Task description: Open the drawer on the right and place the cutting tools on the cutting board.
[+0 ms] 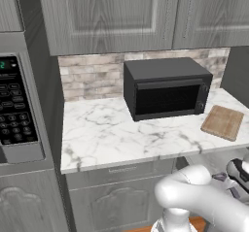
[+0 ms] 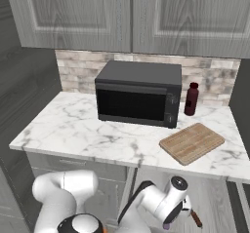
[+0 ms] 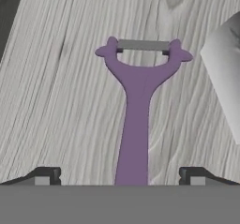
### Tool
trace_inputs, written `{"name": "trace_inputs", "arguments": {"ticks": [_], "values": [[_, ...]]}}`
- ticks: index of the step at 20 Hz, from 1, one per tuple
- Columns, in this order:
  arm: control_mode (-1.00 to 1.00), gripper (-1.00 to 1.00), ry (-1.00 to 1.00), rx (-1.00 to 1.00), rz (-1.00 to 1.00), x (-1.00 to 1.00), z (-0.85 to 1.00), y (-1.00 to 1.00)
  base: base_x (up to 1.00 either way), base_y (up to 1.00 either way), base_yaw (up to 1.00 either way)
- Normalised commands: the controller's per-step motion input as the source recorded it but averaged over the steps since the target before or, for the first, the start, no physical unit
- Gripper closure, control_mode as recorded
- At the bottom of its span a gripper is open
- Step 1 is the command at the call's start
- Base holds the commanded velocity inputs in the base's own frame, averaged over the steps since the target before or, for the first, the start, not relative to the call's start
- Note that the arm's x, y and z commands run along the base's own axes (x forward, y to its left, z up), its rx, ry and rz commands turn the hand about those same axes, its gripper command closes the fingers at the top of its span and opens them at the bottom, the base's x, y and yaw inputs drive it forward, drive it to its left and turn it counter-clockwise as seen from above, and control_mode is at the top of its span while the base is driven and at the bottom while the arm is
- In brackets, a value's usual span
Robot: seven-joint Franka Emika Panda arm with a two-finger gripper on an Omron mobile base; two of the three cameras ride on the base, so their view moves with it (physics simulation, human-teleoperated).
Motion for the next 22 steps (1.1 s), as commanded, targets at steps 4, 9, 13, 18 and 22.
{"name": "trace_inputs", "arguments": {"ticks": [4,9,13,18,22], "values": [[-1.0,-1.0,0.0,-0.07,0.0,0.16,-0.29,-0.01,0.0,0.0,0.0],[-1.0,-1.0,0.01,-0.03,0.0,0.09,-0.15,0.0,0.0,0.0,0.0],[-1.0,-1.0,0.11,0.0,0.0,0.13,-0.14,0.0,0.0,0.0,0.0],[-1.0,-1.0,0.03,-0.02,0.0,0.01,-0.42,-0.07,0.0,0.0,0.0],[-1.0,1.0,0.0,-0.01,0.0,0.0,-0.42,-0.06,0.0,0.0,0.0]]}}
